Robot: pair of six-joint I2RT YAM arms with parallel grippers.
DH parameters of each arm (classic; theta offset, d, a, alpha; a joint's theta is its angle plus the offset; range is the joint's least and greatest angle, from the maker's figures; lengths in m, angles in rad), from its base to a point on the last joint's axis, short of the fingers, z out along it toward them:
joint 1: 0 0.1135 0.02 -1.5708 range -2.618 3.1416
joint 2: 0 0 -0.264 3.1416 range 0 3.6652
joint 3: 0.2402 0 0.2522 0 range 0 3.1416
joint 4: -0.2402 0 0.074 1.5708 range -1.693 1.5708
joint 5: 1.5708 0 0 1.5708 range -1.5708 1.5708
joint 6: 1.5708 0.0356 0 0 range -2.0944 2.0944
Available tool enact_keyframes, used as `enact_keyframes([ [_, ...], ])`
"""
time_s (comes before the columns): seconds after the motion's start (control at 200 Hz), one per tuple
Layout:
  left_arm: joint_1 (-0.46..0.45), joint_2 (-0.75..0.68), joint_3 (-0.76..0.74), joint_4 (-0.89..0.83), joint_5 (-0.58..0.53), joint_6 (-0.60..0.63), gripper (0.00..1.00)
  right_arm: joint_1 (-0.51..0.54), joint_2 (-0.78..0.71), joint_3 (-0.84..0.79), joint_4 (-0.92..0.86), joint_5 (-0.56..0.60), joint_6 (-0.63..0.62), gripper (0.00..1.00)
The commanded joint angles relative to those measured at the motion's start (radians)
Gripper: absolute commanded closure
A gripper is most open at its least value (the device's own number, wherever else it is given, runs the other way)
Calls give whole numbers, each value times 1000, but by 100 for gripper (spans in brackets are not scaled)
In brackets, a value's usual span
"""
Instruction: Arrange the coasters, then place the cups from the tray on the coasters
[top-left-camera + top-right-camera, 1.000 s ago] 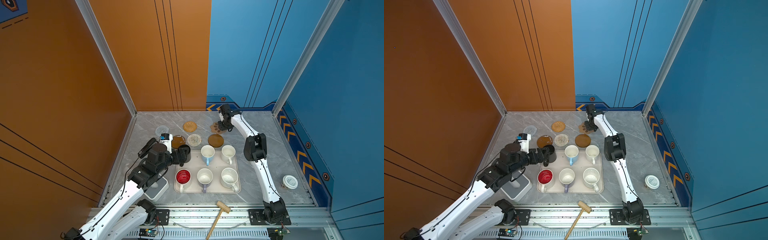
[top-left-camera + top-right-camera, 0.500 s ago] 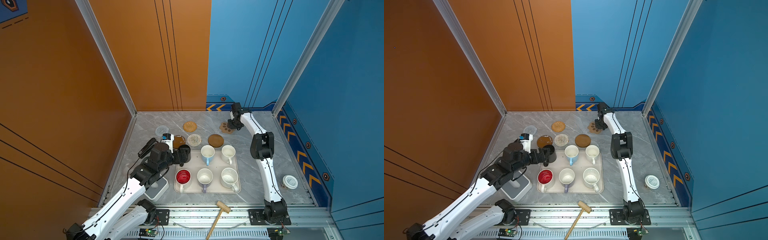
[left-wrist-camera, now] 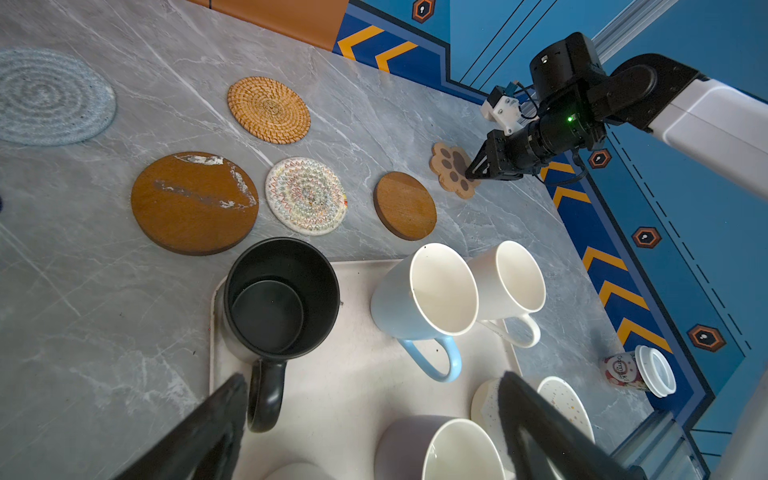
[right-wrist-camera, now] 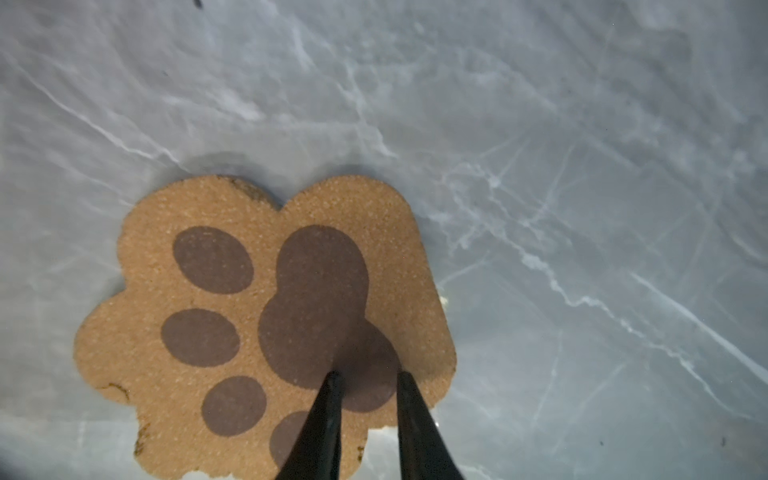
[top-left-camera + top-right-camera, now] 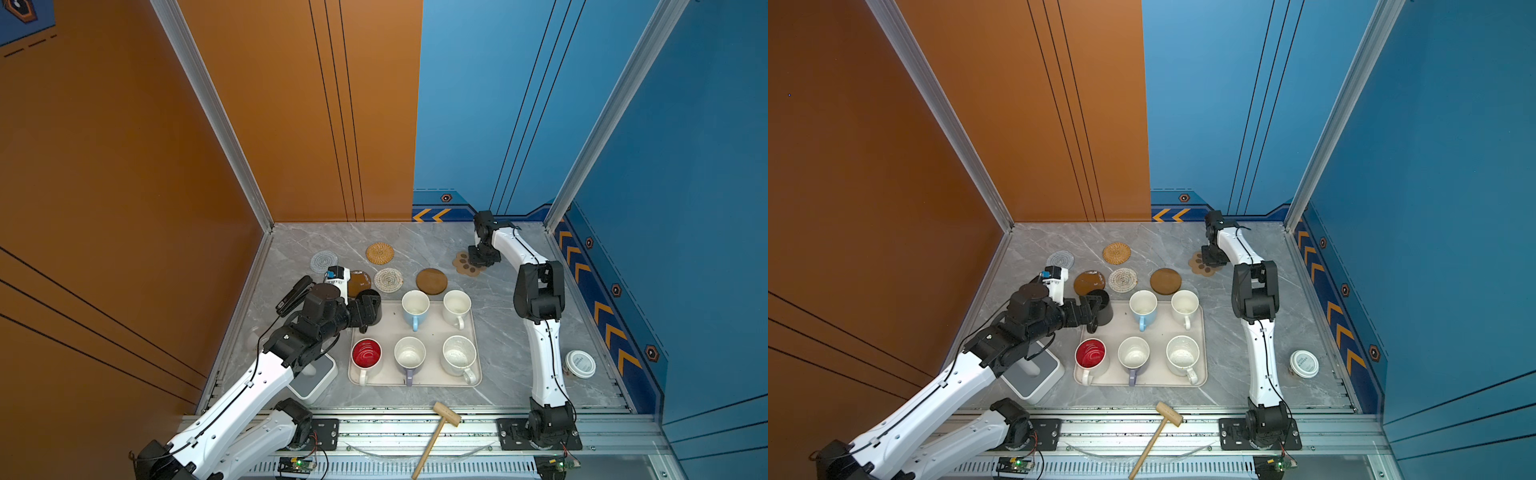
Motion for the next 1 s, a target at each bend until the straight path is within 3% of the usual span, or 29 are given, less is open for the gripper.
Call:
enact_keyframes([
  [0.0, -11, -6, 21, 25, 26, 18, 5, -23, -1, -102, -119, 71, 21, 79],
  [0.566, -12, -38, -11, 41, 39, 18, 5, -70, -157, -393, -31, 79, 52, 80],
  [0.991, -13, -51, -18, 41, 40, 9, 5, -124, -176, -406, -29, 82, 51, 81],
])
